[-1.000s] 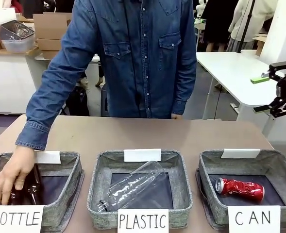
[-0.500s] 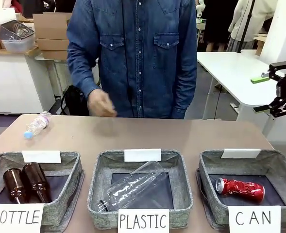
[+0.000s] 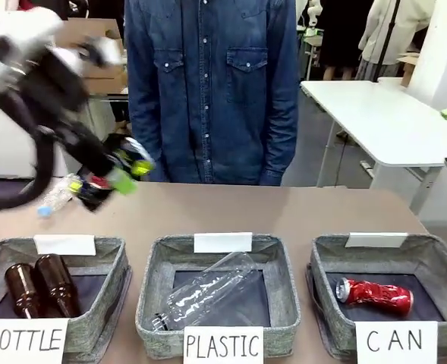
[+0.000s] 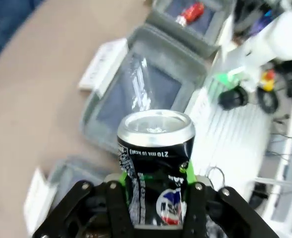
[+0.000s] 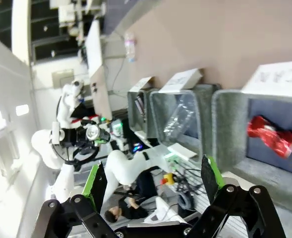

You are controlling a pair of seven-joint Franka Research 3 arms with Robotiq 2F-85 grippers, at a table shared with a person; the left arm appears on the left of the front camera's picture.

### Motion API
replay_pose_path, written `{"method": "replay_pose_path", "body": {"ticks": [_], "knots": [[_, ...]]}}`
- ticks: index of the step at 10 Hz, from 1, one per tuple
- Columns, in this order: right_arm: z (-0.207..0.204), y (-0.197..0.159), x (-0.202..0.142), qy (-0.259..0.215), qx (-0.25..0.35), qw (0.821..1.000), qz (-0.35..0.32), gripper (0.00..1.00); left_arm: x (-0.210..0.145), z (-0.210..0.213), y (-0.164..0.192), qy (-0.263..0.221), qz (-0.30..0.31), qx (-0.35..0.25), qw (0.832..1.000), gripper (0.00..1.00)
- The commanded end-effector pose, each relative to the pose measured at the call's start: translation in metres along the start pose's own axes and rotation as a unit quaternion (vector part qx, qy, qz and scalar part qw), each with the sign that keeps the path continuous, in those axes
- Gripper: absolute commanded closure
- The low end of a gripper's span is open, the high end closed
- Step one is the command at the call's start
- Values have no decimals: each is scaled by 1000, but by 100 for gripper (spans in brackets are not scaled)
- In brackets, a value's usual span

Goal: Sort the can waste into the basket.
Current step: Pick up the can waste from the table and place it in the right Fabric basket.

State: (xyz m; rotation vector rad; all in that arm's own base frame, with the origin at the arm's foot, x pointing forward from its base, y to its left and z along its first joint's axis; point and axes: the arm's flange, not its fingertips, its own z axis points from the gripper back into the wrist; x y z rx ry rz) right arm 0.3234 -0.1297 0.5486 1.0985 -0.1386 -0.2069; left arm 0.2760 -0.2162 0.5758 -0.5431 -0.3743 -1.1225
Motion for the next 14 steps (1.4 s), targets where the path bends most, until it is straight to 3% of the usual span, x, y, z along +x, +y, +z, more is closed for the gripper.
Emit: {"method": "replay_pose_path", "body": {"ticks": [1, 2, 4, 5, 6, 8, 9, 10, 12, 14], "knots": [[38, -29, -10, -13, -13, 1000, -8, 0, 54, -70, -8, 16, -53, -50, 997, 59], [48, -44, -17, -21, -8, 1000, -9, 0, 77, -105, -26, 19, -82, -35, 996, 59], [48, -73, -34, 9, 12, 1000, 4, 0, 111, -166, -67, -2, -139, -13, 990, 59], [55, -46, -25, -26, -10, 1000, -15, 0, 118, -177, -65, 68, -117, 1, 991, 59], [55, -46, -25, -26, -10, 1000, -15, 0, 96, -157, -73, 14, -119, -35, 992, 59], [55, -46, -25, -26, -10, 1000, -15, 0, 96, -157, -73, 14, -119, -35, 992, 59], [55, -46, -25, -26, -10, 1000, -15, 0, 109, -178, -76, 27, -127, -28, 991, 59], [55, -52, -27, -16, -9, 1000, -7, 0, 118, -187, -83, -31, -151, -19, 988, 59], [84, -47, -49, -31, 4, 999, -22, 0, 194, -257, -85, -49, -220, -46, 973, 59], [108, -58, -72, -83, -5, 995, -58, 0, 244, -321, -96, -16, -245, -58, 968, 59]]}}
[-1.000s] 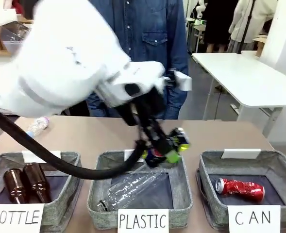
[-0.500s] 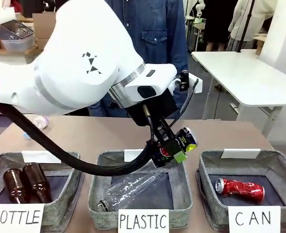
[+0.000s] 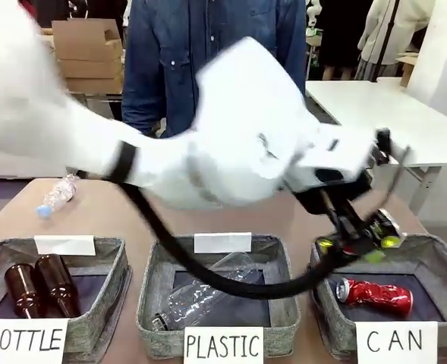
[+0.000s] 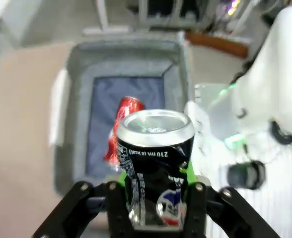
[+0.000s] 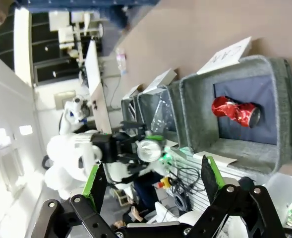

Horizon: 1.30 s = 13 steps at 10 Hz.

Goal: Sort the can waste into the basket.
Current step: Pick up the can waste from the table and place it in the right Fabric basket.

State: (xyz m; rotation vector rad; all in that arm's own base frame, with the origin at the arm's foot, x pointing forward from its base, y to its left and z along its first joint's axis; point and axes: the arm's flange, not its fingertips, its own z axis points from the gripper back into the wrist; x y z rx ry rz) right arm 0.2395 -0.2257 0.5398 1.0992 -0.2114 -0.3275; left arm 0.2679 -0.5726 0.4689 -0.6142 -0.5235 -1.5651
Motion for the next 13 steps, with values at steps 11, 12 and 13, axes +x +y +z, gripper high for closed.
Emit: {"method": "replay_pose_path", "body": {"ticks": [11, 12, 13], "knots": [[-17, 5, 10, 23, 0, 1000, 14, 0, 50, -59, 28, 68, -23, 7, 997, 0], [-17, 5, 10, 23, 0, 1000, 14, 0, 50, -57, 27, 66, -24, 9, 997, 0], [-17, 5, 10, 23, 0, 1000, 14, 0, 49, -56, 26, 66, -23, 9, 998, 0]]}}
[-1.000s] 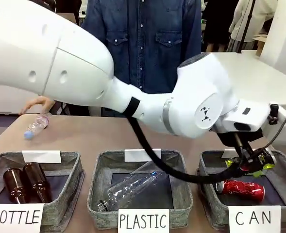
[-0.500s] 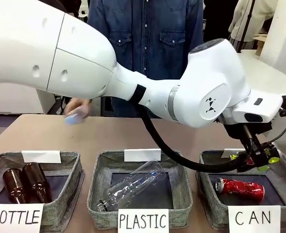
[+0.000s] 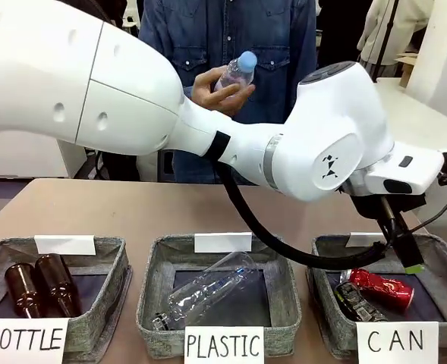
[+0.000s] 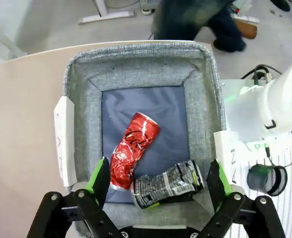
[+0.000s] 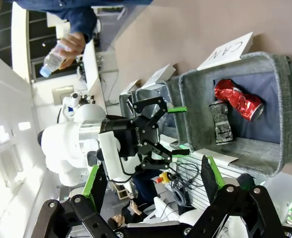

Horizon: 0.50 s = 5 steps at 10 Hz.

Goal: Sort the can waste into the basket.
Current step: Pick up the can waste from the table and place it in the right Fabric basket.

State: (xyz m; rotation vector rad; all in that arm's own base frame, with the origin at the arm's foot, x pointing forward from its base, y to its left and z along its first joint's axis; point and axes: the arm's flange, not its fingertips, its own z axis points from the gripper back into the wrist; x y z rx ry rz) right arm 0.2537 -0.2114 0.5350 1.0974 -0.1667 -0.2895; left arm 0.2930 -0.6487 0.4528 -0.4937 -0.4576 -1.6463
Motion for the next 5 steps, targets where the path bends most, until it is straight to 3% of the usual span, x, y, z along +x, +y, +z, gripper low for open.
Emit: {"method": "replay_pose_path", "body": {"ticks": [1, 3, 5], "knots": [[1, 1, 2, -4, 4, 1000, 9, 0, 3, 8, -7, -1, 6, 3, 1000, 0], [0, 0, 0, 0, 0, 1000, 0, 0, -2, 41, -31, 26, -6, -61, 998, 0], [-8, 1, 8, 10, 1, 1000, -6, 0, -31, 103, -89, 58, -19, -71, 996, 0]]}}
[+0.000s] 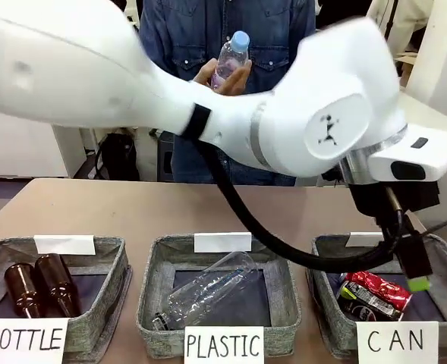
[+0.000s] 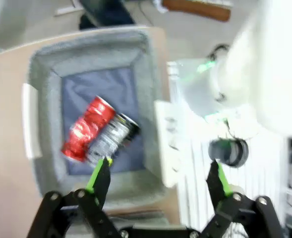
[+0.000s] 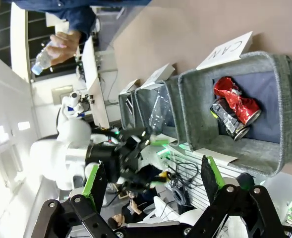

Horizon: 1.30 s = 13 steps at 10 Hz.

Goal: Sort the can waste into the basket.
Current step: Pick up the can waste from the table and place it in the right Fabric basket.

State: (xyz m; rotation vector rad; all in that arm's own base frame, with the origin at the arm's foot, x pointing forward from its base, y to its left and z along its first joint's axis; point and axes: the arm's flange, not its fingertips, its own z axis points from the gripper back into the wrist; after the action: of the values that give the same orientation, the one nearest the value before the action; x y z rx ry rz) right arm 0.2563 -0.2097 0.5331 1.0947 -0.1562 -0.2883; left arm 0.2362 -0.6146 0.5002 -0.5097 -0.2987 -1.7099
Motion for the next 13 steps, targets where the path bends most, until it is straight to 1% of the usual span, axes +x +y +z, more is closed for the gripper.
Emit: {"method": "replay_pose_path", "body": {"ticks": [1, 2, 3, 4, 5, 6, 7, 8, 9, 10, 11, 12, 13], "knots": [[-13, 5, 10, 22, 0, 1000, -2, 0, -68, 71, -67, 19, -9, -4, 1000, 0], [-25, 10, 11, 45, -5, 999, 11, 0, -96, 102, -80, 17, 34, 36, 999, 0], [-45, 21, 10, 72, -8, 997, 29, 0, -127, 132, -84, 3, 85, 46, 995, 0], [-72, 38, 10, 105, -7, 993, 58, 0, -157, 161, -84, -15, 137, 48, 989, 0], [-112, 62, 9, 151, 12, 985, 85, 0, -195, 192, -85, -48, 189, 17, 981, 0], [-156, 83, 3, 178, 14, 978, 109, 0, -229, 218, -85, -71, 255, -2, 964, 0], [-198, 99, -8, 210, 22, 970, 121, 0, -265, 240, -89, -100, 327, -18, 939, 0], [-227, 113, -17, 243, 54, 961, 119, 0, -301, 259, -95, -135, 421, -34, 896, 0], [-247, 126, -20, 235, 88, 965, 72, 0, -341, 278, -106, -210, 497, -51, 841, 0], [-250, 134, -13, 203, 128, 971, 15, 0, -375, 289, -116, -287, 538, -35, 792, 0], [-242, 136, -2, 172, 174, 969, -30, 0, -412, 298, -125, -370, 563, -29, 738, 0], [-223, 135, 10, 182, 220, 956, -60, 0, -448, 298, -131, -445, 587, -14, 676, 0], [-207, 131, 23, 166, 234, 953, -96, 0, -479, 294, -131, -517, 595, -7, 615, 0]]}}
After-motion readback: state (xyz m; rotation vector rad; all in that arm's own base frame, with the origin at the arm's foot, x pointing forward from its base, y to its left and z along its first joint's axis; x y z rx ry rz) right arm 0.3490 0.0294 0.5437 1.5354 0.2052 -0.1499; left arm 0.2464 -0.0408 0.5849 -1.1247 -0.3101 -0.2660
